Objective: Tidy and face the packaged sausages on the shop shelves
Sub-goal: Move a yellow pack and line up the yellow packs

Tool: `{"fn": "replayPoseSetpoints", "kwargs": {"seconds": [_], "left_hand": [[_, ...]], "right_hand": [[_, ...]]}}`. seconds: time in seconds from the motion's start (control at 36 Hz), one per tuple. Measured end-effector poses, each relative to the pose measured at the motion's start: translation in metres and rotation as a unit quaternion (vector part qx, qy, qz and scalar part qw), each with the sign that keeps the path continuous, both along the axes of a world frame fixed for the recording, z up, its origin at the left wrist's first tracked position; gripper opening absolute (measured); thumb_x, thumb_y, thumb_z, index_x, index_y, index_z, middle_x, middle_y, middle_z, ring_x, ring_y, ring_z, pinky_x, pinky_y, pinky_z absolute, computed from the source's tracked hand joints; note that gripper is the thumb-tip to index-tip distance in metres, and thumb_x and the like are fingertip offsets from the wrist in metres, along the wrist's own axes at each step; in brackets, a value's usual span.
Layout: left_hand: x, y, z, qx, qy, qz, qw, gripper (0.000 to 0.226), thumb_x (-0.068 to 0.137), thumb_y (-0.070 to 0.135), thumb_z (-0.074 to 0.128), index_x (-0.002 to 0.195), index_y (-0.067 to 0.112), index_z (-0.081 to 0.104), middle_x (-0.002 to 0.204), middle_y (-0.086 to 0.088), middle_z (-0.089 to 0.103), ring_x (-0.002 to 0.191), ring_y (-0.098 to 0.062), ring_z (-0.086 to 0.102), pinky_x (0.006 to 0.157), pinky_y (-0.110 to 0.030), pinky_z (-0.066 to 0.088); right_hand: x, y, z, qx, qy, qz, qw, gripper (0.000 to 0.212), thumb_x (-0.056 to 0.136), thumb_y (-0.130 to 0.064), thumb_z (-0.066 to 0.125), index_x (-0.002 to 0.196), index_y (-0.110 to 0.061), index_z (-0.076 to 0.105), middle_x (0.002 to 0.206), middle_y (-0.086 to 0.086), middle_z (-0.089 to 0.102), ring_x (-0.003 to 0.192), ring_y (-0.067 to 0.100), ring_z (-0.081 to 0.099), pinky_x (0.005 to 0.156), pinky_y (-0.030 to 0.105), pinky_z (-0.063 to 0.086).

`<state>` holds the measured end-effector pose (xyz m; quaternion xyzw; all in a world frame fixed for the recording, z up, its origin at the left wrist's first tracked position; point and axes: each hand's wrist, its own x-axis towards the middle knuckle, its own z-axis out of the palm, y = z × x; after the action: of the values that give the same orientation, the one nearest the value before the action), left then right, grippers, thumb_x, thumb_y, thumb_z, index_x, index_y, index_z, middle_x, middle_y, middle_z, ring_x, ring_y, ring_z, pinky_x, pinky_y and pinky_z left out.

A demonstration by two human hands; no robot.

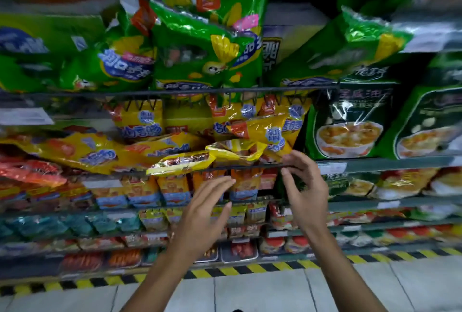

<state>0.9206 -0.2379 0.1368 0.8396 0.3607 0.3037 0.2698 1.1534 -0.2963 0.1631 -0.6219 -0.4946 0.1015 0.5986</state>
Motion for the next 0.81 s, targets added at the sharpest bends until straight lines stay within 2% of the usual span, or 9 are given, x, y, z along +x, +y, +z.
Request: {"fn": "replayPoseSetpoints", "kwargs": {"seconds": [0.08, 0.17, 0.28, 0.39, 0.5, 0.58, 0.64, 0.75, 0.81], "left_hand": [[0.011, 0.002, 0.009, -0.002, -0.002, -0.041, 0.999, 0.056, 0.105, 0.025, 0.058, 0.153, 0.045, 0.037, 0.157, 0.031, 0.031, 0.15, 0.002, 0.026, 0.119, -0.02, 0.021], [0.021, 0.01, 0.012, 0.021, 0.019, -0.074, 0.997, 0.06, 0.106, 0.028, 0.056, 0.154, 0.049, 0.027, 0.162, 0.033, 0.018, 0.154, 0.003, 0.009, 0.12, -0.011, 0.005], [0.033, 0.014, 0.011, 0.021, 0.069, -0.068, 0.995, 0.064, 0.107, 0.036, 0.049, 0.155, 0.055, 0.01, 0.154, 0.048, -0.009, 0.145, 0.017, -0.017, 0.11, -0.005, -0.012], [0.037, 0.015, 0.009, 0.027, 0.076, -0.051, 0.995, 0.065, 0.107, 0.036, 0.048, 0.156, 0.051, 0.008, 0.148, 0.052, -0.016, 0.144, 0.019, -0.019, 0.111, -0.005, -0.011], [0.04, 0.012, 0.002, 0.013, 0.071, -0.013, 0.997, 0.067, 0.107, 0.038, 0.047, 0.155, 0.057, 0.004, 0.153, 0.047, -0.012, 0.149, 0.012, -0.014, 0.119, -0.016, -0.002], [0.046, 0.01, -0.002, 0.022, 0.062, 0.006, 0.998, 0.073, 0.107, 0.035, 0.049, 0.154, 0.06, -0.001, 0.157, 0.042, -0.009, 0.151, 0.009, -0.013, 0.12, -0.022, 0.001], [0.053, 0.007, -0.004, 0.029, 0.06, 0.024, 0.998, 0.078, 0.107, 0.033, 0.05, 0.155, 0.06, -0.005, 0.158, 0.041, -0.01, 0.151, 0.008, -0.015, 0.119, -0.023, 0.001], [0.068, 0.007, -0.005, 0.057, 0.046, 0.054, 0.996, 0.08, 0.105, 0.026, 0.055, 0.162, 0.043, 0.002, 0.167, 0.028, -0.004, 0.157, -0.003, -0.009, 0.124, -0.031, 0.004], [0.073, 0.009, -0.006, 0.078, 0.03, 0.062, 0.995, 0.081, 0.102, 0.019, 0.06, 0.164, 0.032, 0.009, 0.171, 0.016, 0.003, 0.159, -0.012, -0.003, 0.126, -0.039, 0.01]], "right_hand": [[0.006, 0.01, 0.011, -0.019, -0.025, -0.021, 0.999, 0.048, 0.101, -0.016, 0.064, 0.147, -0.016, 0.049, 0.133, -0.011, 0.06, 0.125, 0.008, 0.058, 0.101, 0.033, 0.052], [0.011, 0.02, 0.014, -0.068, -0.045, -0.031, 0.996, 0.06, 0.1, -0.027, 0.066, 0.154, -0.022, 0.04, 0.142, -0.012, 0.054, 0.127, 0.005, 0.056, 0.102, 0.037, 0.052], [0.016, 0.036, 0.016, -0.135, -0.1, -0.006, 0.986, 0.067, 0.098, -0.037, 0.068, 0.155, -0.025, 0.036, 0.152, -0.009, 0.046, 0.139, 0.011, 0.046, 0.113, 0.042, 0.044], [0.024, 0.058, 0.016, -0.175, -0.165, -0.003, 0.971, 0.069, 0.094, -0.042, 0.072, 0.151, -0.019, 0.042, 0.151, 0.001, 0.049, 0.139, 0.022, 0.047, 0.11, 0.046, 0.046], [0.038, 0.069, 0.011, -0.183, -0.195, -0.005, 0.964, 0.067, 0.093, -0.038, 0.075, 0.149, -0.014, 0.047, 0.148, 0.004, 0.054, 0.136, 0.026, 0.051, 0.106, 0.042, 0.049], [0.046, 0.071, 0.009, -0.164, -0.2, -0.019, 0.966, 0.064, 0.093, -0.041, 0.073, 0.147, -0.016, 0.052, 0.139, 0.006, 0.063, 0.114, 0.027, 0.067, 0.084, 0.04, 0.056], [0.05, 0.071, 0.009, -0.141, -0.197, -0.028, 0.97, 0.062, 0.093, -0.04, 0.073, 0.145, -0.013, 0.055, 0.125, 0.011, 0.071, 0.094, 0.029, 0.072, 0.07, 0.032, 0.049], [0.061, 0.071, 0.002, -0.12, -0.121, -0.036, 0.985, 0.065, 0.092, -0.041, 0.073, 0.145, -0.009, 0.055, 0.096, 0.013, 0.075, 0.066, 0.022, 0.06, 0.06, 0.027, 0.038], [0.068, 0.071, -0.004, -0.107, -0.077, -0.028, 0.991, 0.068, 0.091, -0.047, 0.072, 0.145, -0.008, 0.056, 0.092, 0.01, 0.075, 0.068, 0.024, 0.064, 0.063, 0.033, 0.05]]}}
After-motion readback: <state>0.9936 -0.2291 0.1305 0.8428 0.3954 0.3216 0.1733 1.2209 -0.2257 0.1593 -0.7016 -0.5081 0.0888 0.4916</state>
